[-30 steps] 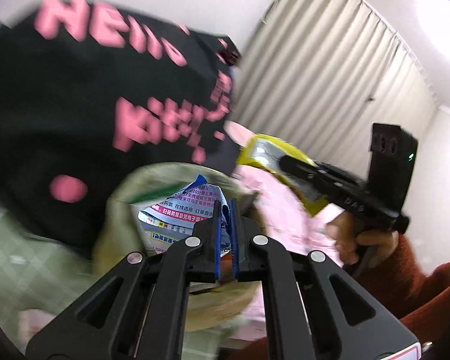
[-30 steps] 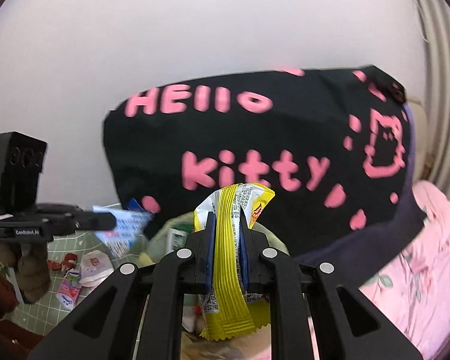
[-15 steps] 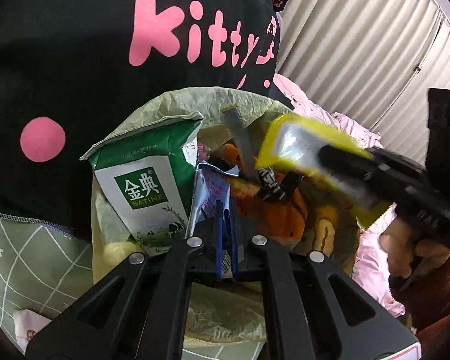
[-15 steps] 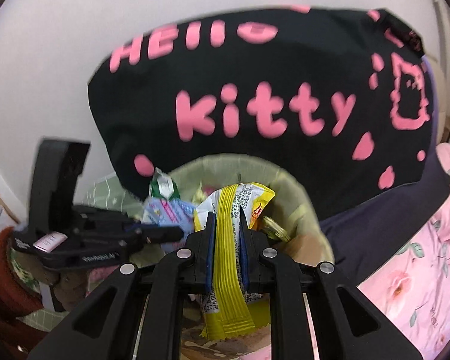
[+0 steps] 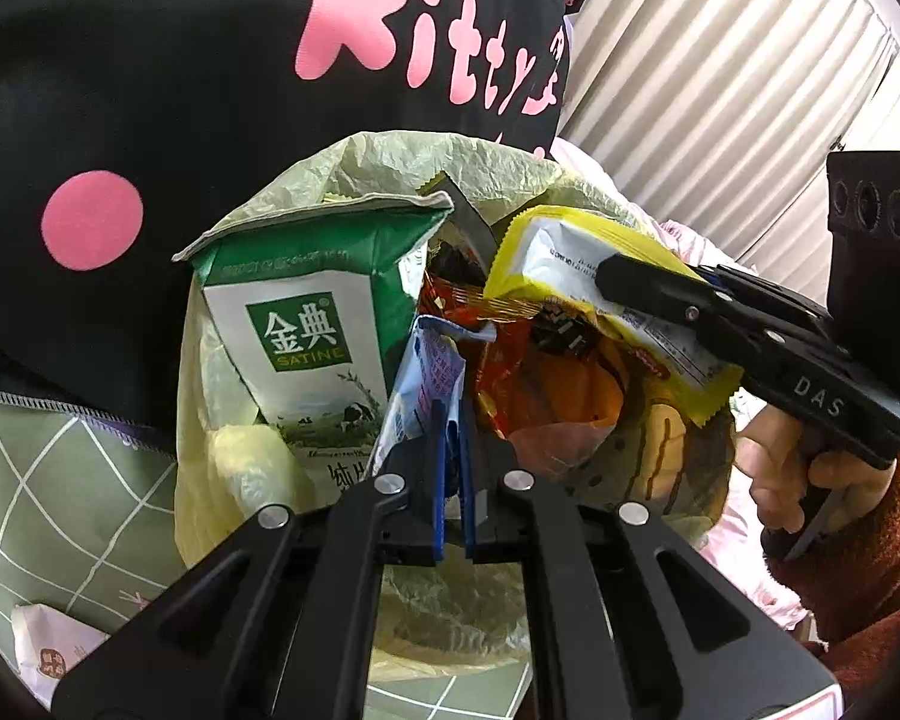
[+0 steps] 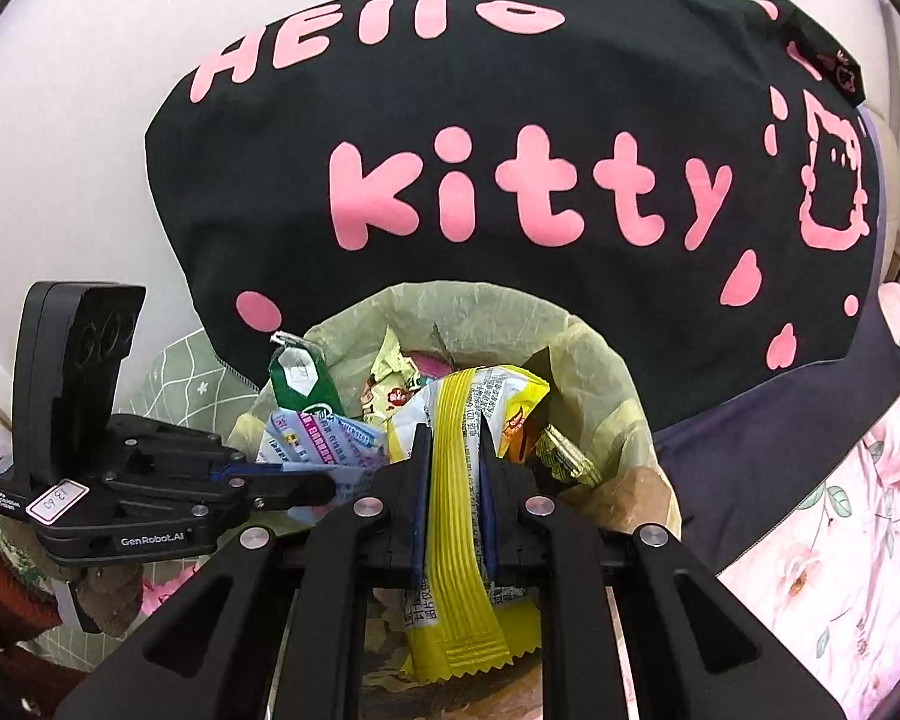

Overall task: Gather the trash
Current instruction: 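Carry both wrappers into the yellow trash bag and open both tools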

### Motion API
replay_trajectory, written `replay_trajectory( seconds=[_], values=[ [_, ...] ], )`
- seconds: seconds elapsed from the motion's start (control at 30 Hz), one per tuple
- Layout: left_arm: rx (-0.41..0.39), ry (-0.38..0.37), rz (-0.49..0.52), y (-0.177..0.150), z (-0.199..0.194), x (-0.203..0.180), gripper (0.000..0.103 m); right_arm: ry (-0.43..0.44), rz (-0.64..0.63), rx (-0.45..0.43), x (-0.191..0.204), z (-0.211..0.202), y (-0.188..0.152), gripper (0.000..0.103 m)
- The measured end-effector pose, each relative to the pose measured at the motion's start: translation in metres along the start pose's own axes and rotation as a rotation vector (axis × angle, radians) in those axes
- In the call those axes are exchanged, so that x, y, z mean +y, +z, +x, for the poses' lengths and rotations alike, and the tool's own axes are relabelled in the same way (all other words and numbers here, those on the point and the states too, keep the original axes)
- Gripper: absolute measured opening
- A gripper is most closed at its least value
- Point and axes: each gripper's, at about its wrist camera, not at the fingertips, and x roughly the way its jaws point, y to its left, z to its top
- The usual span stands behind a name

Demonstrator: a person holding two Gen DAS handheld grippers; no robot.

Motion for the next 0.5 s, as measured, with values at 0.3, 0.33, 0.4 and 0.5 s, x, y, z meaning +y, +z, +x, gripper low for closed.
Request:
replay_trajectory(
  seconds=[0.3,0.33,0.4,0.5],
  values=[
    [-0.033,-0.049,-0.006,-0.019,-0.036,0.001,0.011,-0.028,0.014,0.002,0.003,-0.003,-0.005,0.026],
    [-0.041,-0.06,-0.008,-0.021,-0.041,0.0,0.013,-0.028,0.015,0.002,0.004,-0.003,-0.006,0.03],
    [-0.053,-0.076,-0.009,-0.022,-0.047,-0.004,0.023,-0.035,0.016,0.0,0.005,-0.005,-0.008,0.036],
    [-0.078,-0.082,-0.008,-0.028,-0.061,-0.008,0.035,-0.038,0.022,-0.011,0.007,-0.008,-0.009,0.04]
  ],
)
